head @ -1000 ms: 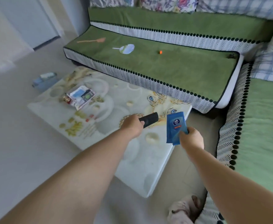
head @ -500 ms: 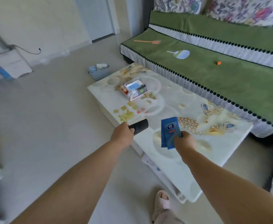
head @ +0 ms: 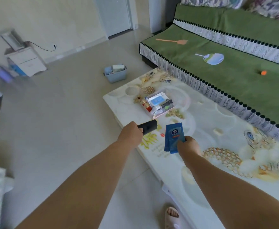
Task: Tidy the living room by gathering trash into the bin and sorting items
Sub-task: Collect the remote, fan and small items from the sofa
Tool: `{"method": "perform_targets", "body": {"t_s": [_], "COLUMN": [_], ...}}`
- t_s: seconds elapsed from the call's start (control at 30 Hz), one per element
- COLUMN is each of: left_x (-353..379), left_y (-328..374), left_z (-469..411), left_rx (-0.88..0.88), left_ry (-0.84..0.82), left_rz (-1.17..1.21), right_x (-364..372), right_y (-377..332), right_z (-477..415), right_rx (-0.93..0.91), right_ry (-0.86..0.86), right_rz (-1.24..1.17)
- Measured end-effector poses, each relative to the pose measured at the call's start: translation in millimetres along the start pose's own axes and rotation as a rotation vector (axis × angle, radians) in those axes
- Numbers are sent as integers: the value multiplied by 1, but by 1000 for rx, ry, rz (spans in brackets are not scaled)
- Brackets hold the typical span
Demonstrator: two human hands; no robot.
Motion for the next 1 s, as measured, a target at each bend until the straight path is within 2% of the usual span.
{"method": "perform_targets", "body": {"t_s": [0.3,0.53,0.8,1.0], "left_x": [-53,-96,-104,-87], "left_y": [4,3,21,65], "left_z": [-123,-236,-325,-377], "left_rx": [58,192,276,312], "left_ry": [-36,-126,-226,-272], "left_rz": [-36,-53,-152,-241], "right_x": [61,123,156,163], "right_y": [-73,-115,-113,-111], "right_z": [-81,-129,-164,-230], "right_rx": [31,167,383,476], "right_ry": [65,236,404,418], "right_rz": [6,-50,-151,-175]}}
Point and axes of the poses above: each hand's wrist, its own z-axis away from the middle knuckle, its own x-axis out of the palm, y = z × x, the point moved 3 cm from there along -z, towards the middle knuckle, and after that the axes turned 10 degrees about -x, right-handed, at the moved point
